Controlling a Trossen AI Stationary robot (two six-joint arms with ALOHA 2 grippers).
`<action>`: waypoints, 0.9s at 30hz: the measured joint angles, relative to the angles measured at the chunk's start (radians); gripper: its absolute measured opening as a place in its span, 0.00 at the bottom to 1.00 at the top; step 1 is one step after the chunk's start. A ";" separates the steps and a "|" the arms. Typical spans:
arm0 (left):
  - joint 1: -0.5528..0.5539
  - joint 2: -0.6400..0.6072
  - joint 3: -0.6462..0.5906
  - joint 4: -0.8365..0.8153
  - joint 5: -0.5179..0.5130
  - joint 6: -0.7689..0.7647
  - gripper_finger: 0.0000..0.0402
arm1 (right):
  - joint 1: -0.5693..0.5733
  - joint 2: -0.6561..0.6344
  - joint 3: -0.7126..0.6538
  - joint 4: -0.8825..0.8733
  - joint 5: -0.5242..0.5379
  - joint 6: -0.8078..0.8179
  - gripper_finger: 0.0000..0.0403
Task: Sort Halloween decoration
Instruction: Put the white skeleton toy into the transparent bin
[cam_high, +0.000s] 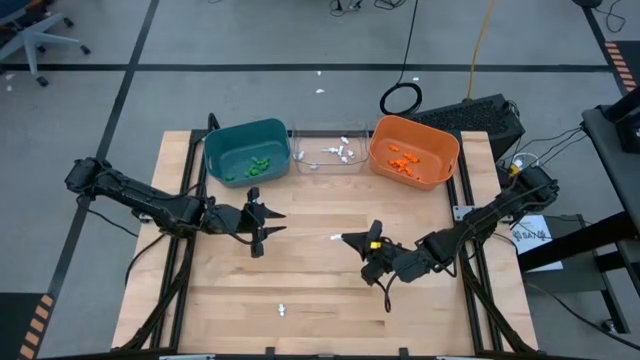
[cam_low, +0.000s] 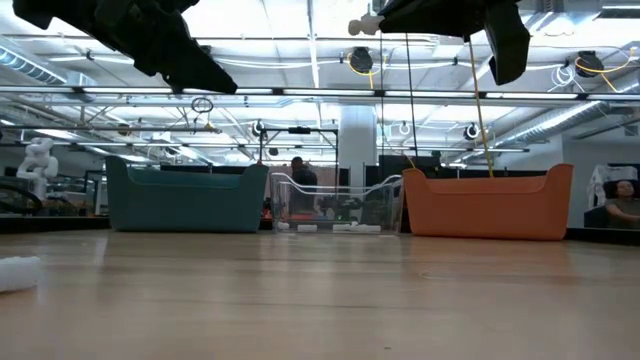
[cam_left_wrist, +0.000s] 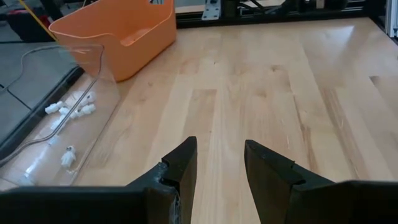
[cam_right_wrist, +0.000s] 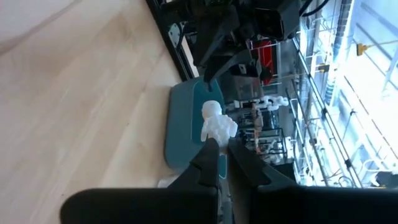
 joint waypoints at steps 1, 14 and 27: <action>0.000 0.000 0.000 0.000 0.000 0.000 0.33 | 0.000 0.000 0.000 0.000 0.000 0.010 0.00; 0.000 0.000 0.000 0.000 0.000 0.000 0.33 | -0.113 0.000 0.000 0.059 -0.002 0.075 0.00; 0.000 0.000 0.000 -0.001 0.000 -0.006 0.33 | -0.557 0.008 0.000 0.052 -0.370 0.669 0.00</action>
